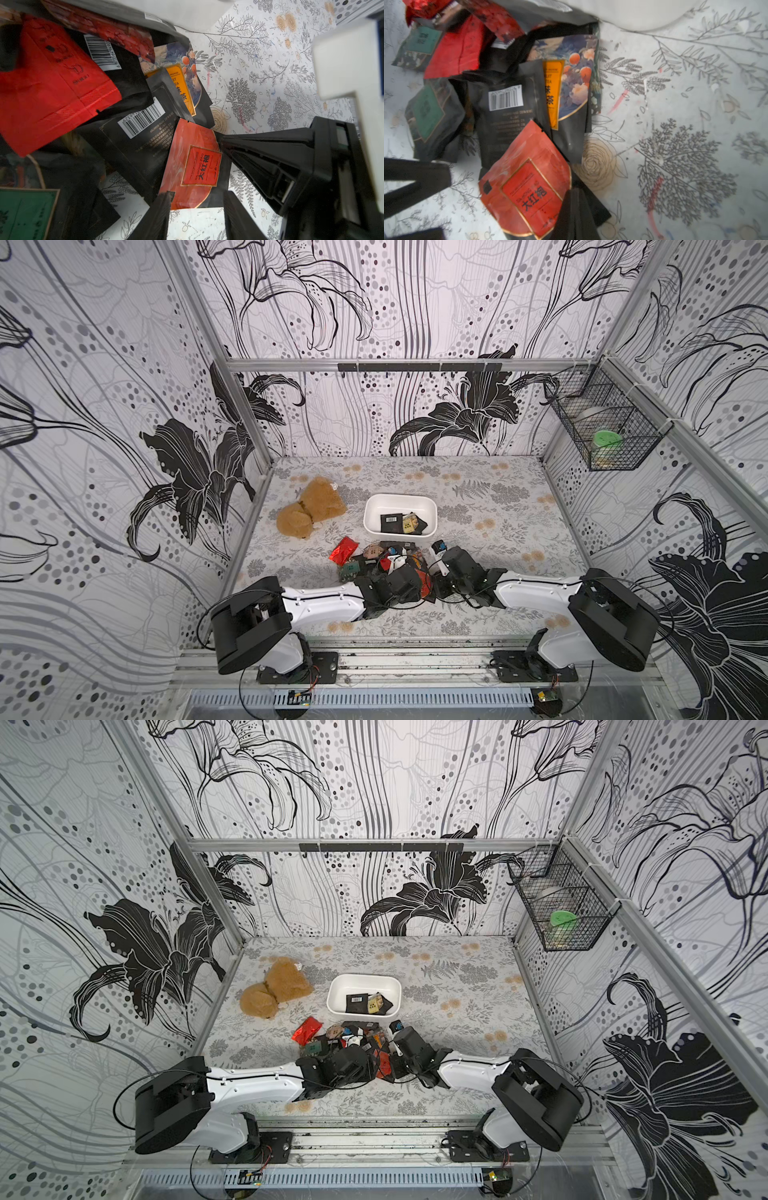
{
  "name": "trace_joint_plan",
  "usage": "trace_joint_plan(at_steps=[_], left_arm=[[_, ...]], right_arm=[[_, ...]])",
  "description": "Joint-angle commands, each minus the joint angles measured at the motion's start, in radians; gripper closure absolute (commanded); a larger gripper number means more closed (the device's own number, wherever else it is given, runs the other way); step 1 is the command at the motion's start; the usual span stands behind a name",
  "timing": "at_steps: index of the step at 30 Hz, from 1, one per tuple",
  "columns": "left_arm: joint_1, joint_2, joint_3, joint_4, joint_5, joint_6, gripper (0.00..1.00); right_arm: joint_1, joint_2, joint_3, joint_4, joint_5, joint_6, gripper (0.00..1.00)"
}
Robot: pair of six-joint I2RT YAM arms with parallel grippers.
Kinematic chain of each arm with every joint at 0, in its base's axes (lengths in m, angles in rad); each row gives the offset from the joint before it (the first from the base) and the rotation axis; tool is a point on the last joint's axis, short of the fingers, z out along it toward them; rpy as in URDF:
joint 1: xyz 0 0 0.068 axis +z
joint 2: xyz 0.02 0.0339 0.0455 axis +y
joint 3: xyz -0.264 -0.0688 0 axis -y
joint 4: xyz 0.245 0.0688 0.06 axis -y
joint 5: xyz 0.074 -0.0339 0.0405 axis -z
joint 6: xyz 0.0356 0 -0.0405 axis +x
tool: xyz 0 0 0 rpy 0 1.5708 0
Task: Put the tea bags into the storage box
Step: Pick up the tea bag from the center of the board.
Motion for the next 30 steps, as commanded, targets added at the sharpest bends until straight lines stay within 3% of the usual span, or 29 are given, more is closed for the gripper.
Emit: trace_joint_plan(at_steps=[1,6,13,21,30], left_arm=[[-0.004,0.019,0.025,-0.012,-0.037,0.013,0.54],[0.006,0.028,0.015,0.0,-0.029,0.007,0.54],[0.025,0.03,-0.025,0.075,0.071,0.002,0.54],[0.043,0.034,-0.052,0.05,0.04,-0.019,0.53],[0.043,0.057,-0.053,0.125,0.1,-0.011,0.54]], right_arm=[[0.004,0.015,0.023,-0.045,0.027,0.011,0.96],[0.004,0.037,0.03,-0.072,0.053,0.021,0.97],[0.004,0.077,0.05,-0.085,0.039,0.022,0.99],[0.004,0.049,0.037,-0.081,0.049,0.018,0.99],[0.004,0.052,0.039,-0.081,0.04,0.021,1.0]])
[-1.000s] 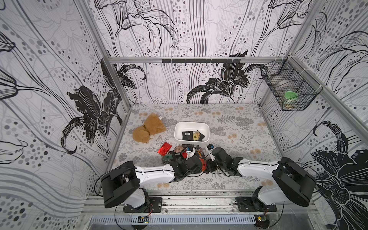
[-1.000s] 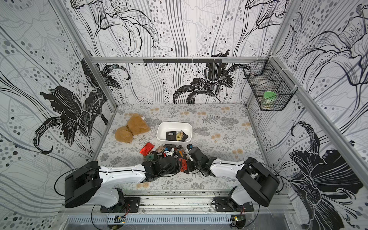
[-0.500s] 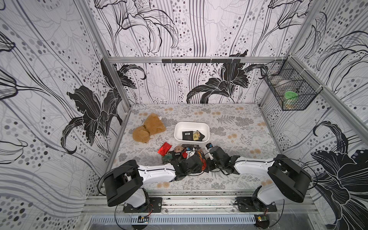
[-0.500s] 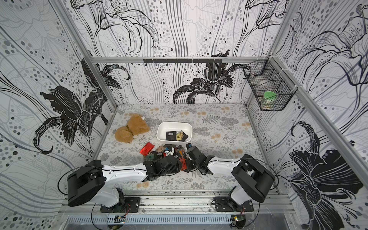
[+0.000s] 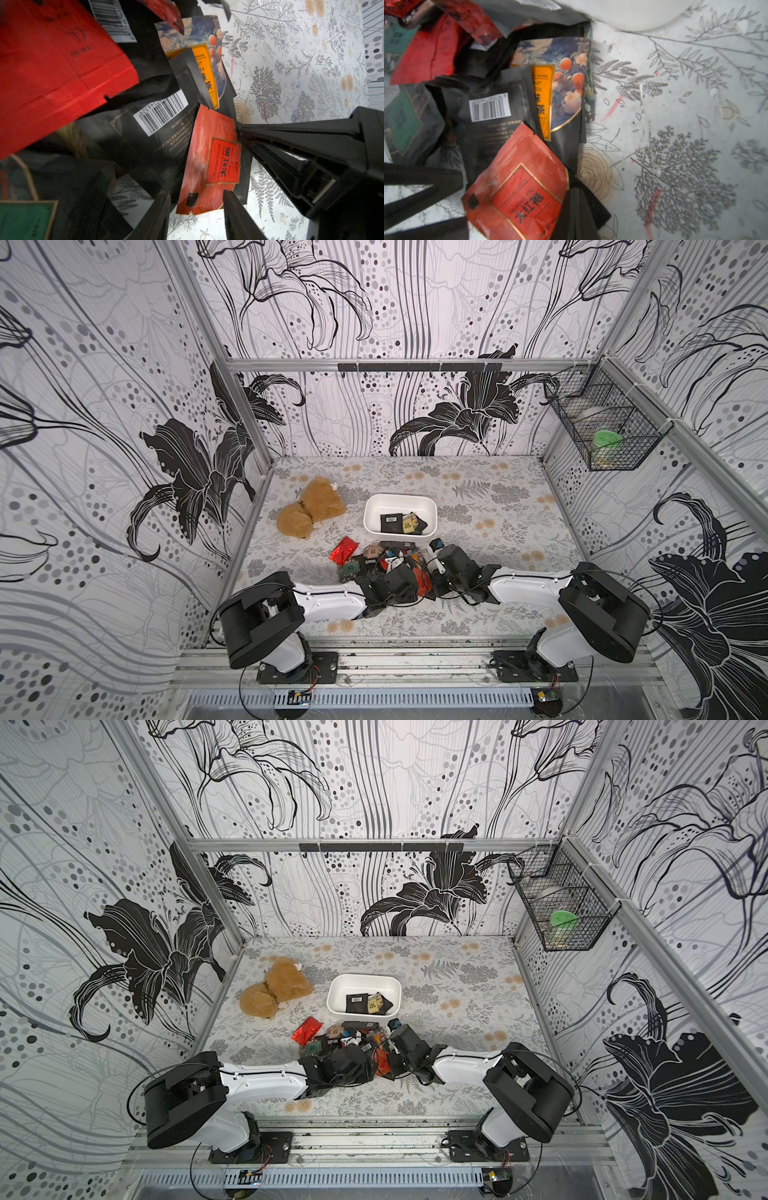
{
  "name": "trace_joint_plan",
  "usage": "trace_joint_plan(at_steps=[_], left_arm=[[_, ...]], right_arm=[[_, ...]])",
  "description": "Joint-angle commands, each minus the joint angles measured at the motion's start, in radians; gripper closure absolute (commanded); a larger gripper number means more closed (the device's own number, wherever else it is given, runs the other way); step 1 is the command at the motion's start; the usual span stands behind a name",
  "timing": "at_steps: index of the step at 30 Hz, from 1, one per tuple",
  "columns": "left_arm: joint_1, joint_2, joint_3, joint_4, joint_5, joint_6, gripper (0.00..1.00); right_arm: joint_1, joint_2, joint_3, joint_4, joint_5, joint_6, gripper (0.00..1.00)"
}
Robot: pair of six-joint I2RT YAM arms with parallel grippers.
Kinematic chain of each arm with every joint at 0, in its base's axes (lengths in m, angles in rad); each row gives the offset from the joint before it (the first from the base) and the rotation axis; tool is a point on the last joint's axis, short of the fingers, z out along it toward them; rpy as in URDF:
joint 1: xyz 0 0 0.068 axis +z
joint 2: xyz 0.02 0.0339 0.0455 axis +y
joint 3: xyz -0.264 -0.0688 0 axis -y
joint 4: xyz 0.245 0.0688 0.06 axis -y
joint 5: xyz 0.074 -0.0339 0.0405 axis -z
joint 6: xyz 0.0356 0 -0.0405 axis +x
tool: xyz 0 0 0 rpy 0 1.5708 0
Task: Put the tea bags into the storage box
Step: Pick up the tea bag from the center of the board.
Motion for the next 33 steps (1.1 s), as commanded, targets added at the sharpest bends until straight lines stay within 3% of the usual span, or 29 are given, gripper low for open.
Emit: trace_joint_plan(at_steps=[1,17,26,33], left_arm=[[0.006,0.01,-0.005,0.055,0.017,0.001,0.54],[0.006,0.07,-0.005,0.127,0.06,-0.005,0.59],[0.007,0.097,0.026,0.104,0.063,-0.002,0.71],[0.007,0.073,0.035,0.093,0.071,0.006,0.95]], right_arm=[[0.004,0.0,-0.005,-0.055,0.011,0.012,1.0],[0.004,0.014,-0.001,-0.055,0.006,0.014,1.0],[0.004,-0.002,-0.012,-0.041,-0.002,0.011,1.0],[0.004,-0.052,-0.037,-0.007,-0.021,0.006,1.0]])
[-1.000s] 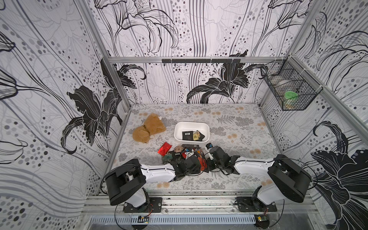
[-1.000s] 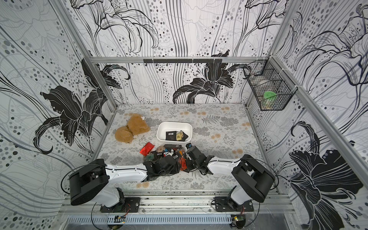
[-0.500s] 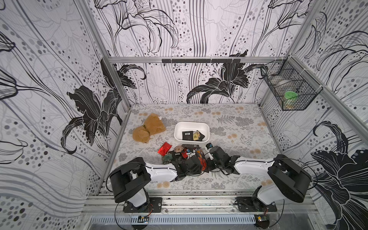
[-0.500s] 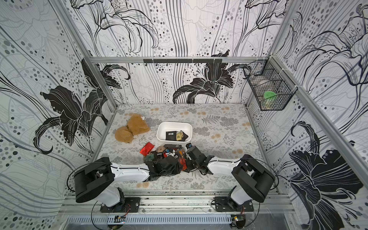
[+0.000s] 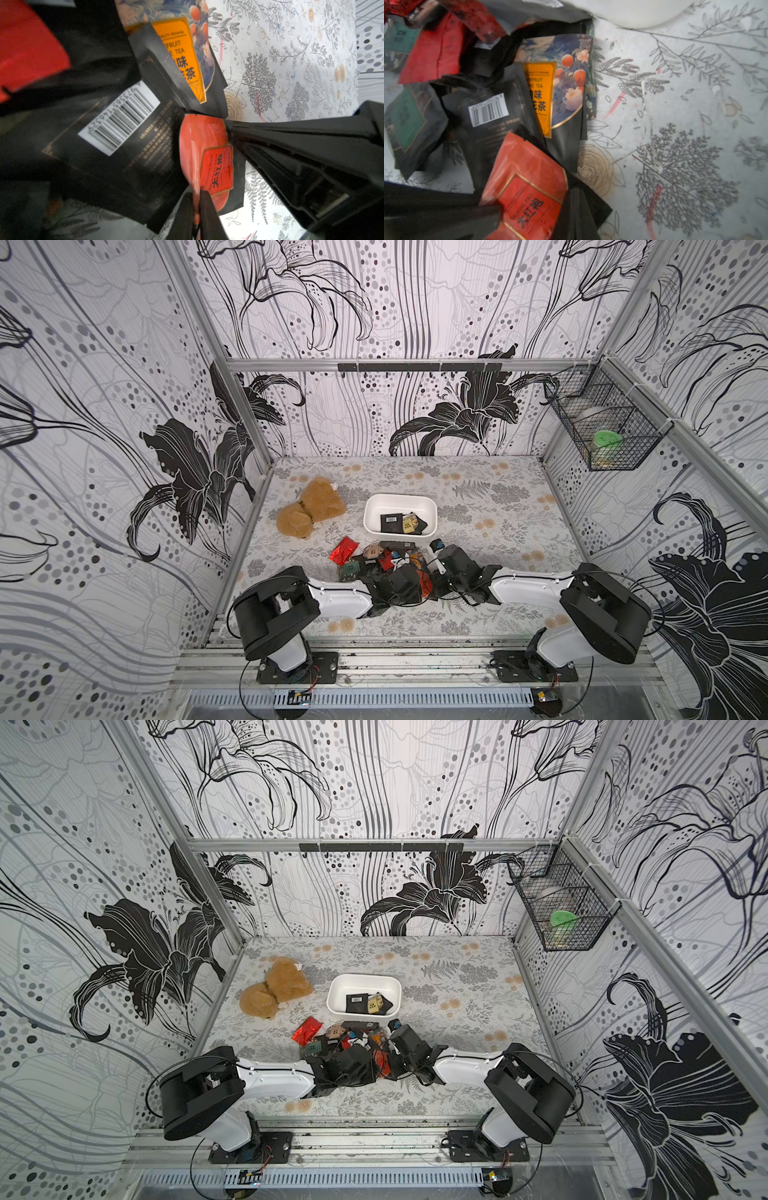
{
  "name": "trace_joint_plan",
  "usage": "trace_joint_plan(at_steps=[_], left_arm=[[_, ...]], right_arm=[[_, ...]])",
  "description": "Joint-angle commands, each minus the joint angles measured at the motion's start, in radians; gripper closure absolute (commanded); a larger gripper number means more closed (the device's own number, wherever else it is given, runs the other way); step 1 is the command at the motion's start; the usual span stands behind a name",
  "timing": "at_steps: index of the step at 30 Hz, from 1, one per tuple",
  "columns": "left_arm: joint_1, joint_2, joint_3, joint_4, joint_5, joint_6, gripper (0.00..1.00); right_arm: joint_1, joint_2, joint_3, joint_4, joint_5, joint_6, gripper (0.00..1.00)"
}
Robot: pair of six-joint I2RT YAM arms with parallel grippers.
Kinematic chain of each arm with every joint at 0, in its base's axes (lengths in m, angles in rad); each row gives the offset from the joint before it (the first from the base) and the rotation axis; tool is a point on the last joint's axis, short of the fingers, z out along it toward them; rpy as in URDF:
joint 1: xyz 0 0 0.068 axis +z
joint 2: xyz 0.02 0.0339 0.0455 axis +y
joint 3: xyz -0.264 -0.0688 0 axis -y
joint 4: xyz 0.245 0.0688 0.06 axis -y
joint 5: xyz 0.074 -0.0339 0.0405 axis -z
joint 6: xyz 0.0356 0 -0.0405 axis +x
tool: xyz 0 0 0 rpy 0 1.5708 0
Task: Put the tea bags into the storage box
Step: Pick up the tea bag from the center of the board, then place the tea bag in the storage box.
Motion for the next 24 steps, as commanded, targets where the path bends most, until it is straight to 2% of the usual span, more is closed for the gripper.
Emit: trace_joint_plan(at_steps=[1,5,8,12,16,21,24], left_arm=[[0.004,-0.012,0.021,0.0,0.009,0.011,0.98],[0.009,-0.052,0.023,-0.041,0.0,0.027,1.0],[0.015,-0.122,0.022,-0.102,-0.019,0.061,1.0],[0.02,-0.266,0.025,-0.202,-0.06,0.104,1.0],[0.05,-0.374,0.074,-0.319,-0.163,0.17,1.0],[0.165,-0.365,0.187,-0.387,-0.208,0.286,1.0],[0.265,-0.298,0.265,-0.379,-0.164,0.334,1.0]], right_arm=[[0.004,-0.043,-0.028,-0.004,-0.009,0.006,1.0],[0.004,-0.134,-0.071,0.021,0.048,0.02,1.0],[0.004,-0.261,-0.125,0.02,0.186,0.053,0.99],[0.004,-0.397,-0.18,0.0,0.322,0.083,0.93],[0.004,-0.486,-0.191,-0.068,0.469,0.131,0.88],[0.004,-0.651,-0.268,-0.02,0.446,0.123,0.78],[0.004,-0.72,-0.307,0.0,0.42,0.114,0.73]])
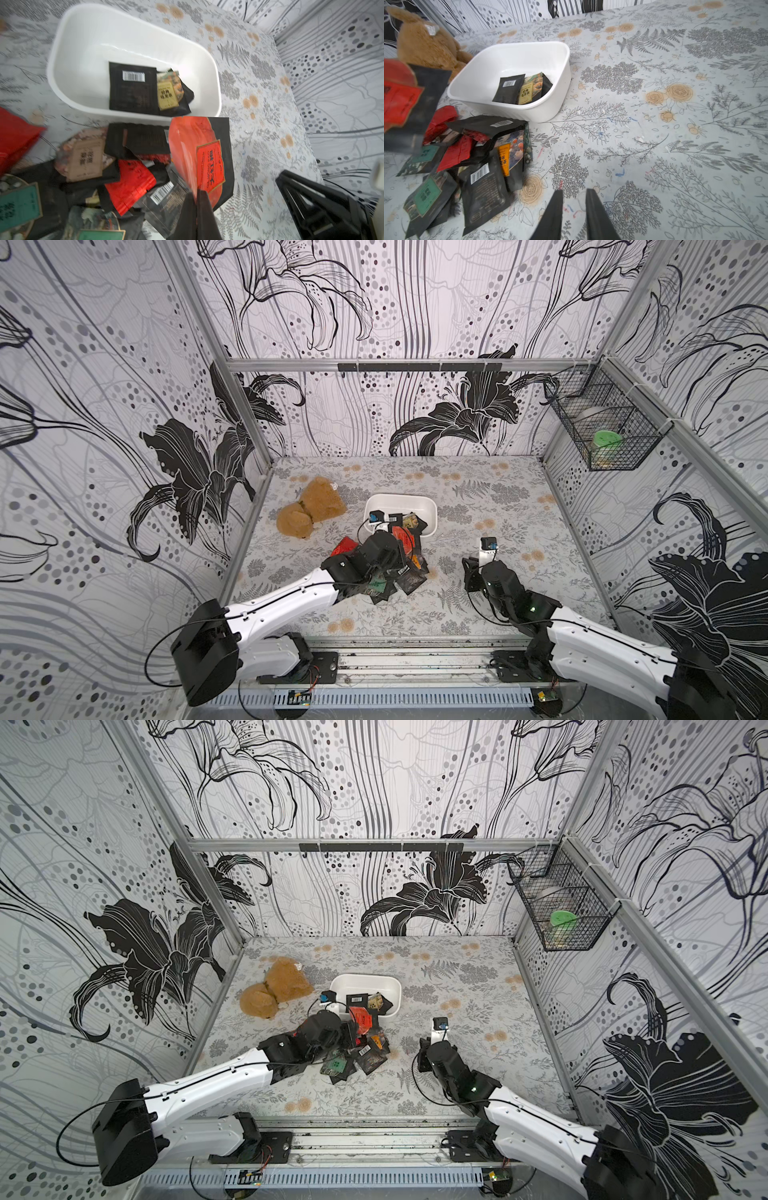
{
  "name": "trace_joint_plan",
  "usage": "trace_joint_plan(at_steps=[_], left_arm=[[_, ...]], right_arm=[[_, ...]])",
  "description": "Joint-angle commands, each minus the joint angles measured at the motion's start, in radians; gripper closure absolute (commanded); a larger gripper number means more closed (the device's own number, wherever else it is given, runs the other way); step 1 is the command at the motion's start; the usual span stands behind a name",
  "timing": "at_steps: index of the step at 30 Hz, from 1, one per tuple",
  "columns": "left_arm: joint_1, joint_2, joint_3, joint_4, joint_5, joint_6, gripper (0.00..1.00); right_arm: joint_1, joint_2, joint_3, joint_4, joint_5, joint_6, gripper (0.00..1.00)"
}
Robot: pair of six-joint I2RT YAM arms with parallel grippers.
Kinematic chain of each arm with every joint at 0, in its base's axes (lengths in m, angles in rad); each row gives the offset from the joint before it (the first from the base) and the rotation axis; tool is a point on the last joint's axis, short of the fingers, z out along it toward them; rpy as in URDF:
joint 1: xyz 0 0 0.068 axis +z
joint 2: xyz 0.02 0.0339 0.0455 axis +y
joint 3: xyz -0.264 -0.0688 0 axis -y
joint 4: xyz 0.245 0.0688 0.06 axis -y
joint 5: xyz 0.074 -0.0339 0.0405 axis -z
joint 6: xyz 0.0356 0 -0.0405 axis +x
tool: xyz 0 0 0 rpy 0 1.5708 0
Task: Put the tea bags into the storage box
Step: Place the tea bag in the storage box, then pick up the tea bag from the center of the board.
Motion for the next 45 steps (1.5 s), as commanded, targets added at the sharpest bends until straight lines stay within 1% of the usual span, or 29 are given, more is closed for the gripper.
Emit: trace_joint_plan(at_steps=[1,4,9,12,13,14,15,16,17,19,20,22,24,27,28,33,36,39,41,43,45], left_arm=[[0.081,0.079,0.09,-0.015,0.002,0.109,1.0],[0.11,0.199,0.209,-0.01,0.004,0.137,1.0],[0.129,0.412,0.397,-0.034,-0.007,0.164,1.0],[0.14,0.511,0.493,-0.094,-0.064,0.178,1.0],[0.144,0.536,0.527,-0.129,-0.106,0.186,0.95],[0.149,0.555,0.563,-0.175,-0.17,0.188,0.88],[0.152,0.565,0.588,-0.21,-0.23,0.184,0.74],[0.154,0.566,0.603,-0.236,-0.29,0.183,0.5],[0.156,0.555,0.607,-0.248,-0.326,0.182,0.34],[0.161,0.523,0.597,-0.249,-0.349,0.179,0.11],[0.162,0.502,0.587,-0.241,-0.35,0.178,0.06],[0.161,0.451,0.554,-0.228,-0.33,0.166,0.05],[0.161,0.389,0.493,-0.179,-0.279,0.152,0.05],[0.162,0.261,0.362,-0.079,-0.173,0.126,0.05],[0.161,0.218,0.316,-0.05,-0.145,0.114,0.05],[0.162,0.031,0.101,0.041,-0.034,0.017,0.05],[0.162,-0.06,-0.031,0.064,0.006,-0.054,0.1],[0.161,-0.149,-0.163,0.072,0.04,-0.118,0.14],[0.161,-0.211,-0.253,0.1,0.091,-0.157,0.16],[0.159,-0.277,-0.336,0.117,0.144,-0.196,0.2],[0.157,-0.34,-0.405,0.124,0.168,-0.225,0.24]], right_arm=[[0.003,-0.052,-0.032,0.022,0.003,0.0,0.72],[0.003,-0.052,-0.027,0.028,-0.019,-0.015,0.7],[0.003,-0.041,-0.012,-0.009,0.006,-0.007,0.69],[0.004,-0.057,-0.019,-0.007,0.004,-0.009,0.68],[0.003,-0.065,-0.02,-0.008,0.002,-0.009,0.67],[0.003,-0.072,-0.025,-0.004,-0.006,-0.012,0.64],[0.003,-0.076,-0.026,0.0,-0.012,-0.016,0.62],[0.003,-0.079,-0.029,0.003,-0.017,-0.018,0.6],[0.003,-0.08,-0.029,0.004,-0.017,-0.019,0.58],[0.003,-0.077,-0.028,0.007,-0.018,-0.019,0.55],[0.003,-0.073,-0.027,0.008,-0.018,-0.02,0.54],[0.003,-0.069,-0.024,0.007,-0.018,-0.024,0.53],[0.004,-0.065,-0.024,0.009,-0.018,-0.025,0.53],[0.003,-0.06,-0.024,0.012,-0.018,-0.032,0.52],[0.004,-0.056,-0.024,0.016,-0.045,-0.031,0.52],[0.003,-0.01,-0.015,0.048,-0.102,-0.051,0.5],[0.003,0.017,-0.014,0.071,-0.12,-0.061,0.49],[0.003,0.039,-0.012,0.098,-0.172,-0.068,0.49],[0.003,0.055,0.009,0.092,-0.202,-0.021,0.49],[0.003,0.082,0.048,0.045,-0.231,0.075,0.5],[0.003,0.104,0.084,0.009,-0.276,0.164,0.51]])
